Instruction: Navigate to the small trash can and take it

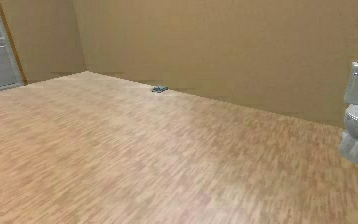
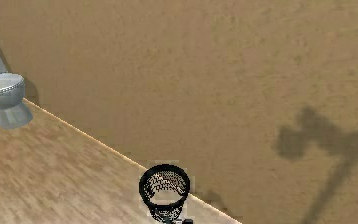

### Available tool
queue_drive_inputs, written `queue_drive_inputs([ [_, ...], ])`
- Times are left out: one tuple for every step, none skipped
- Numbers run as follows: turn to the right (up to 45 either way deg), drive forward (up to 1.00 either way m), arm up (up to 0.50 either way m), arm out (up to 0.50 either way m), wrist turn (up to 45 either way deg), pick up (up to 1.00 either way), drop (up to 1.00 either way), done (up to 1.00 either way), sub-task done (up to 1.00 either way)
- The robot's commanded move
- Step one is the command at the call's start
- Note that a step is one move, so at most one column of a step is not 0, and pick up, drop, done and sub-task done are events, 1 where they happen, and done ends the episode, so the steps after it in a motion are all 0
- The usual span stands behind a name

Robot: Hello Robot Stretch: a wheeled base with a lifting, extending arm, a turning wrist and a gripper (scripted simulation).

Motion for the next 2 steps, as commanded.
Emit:
queue_drive_inputs([
  [0.0, 0.00, 0.10, 0.00, 0.0, 0.00, 0.00, 0.00, 0.00],
  [0.0, 0.00, 0.00, 0.00, 0.0, 0.00, 0.00, 1.00, 0.00],
])
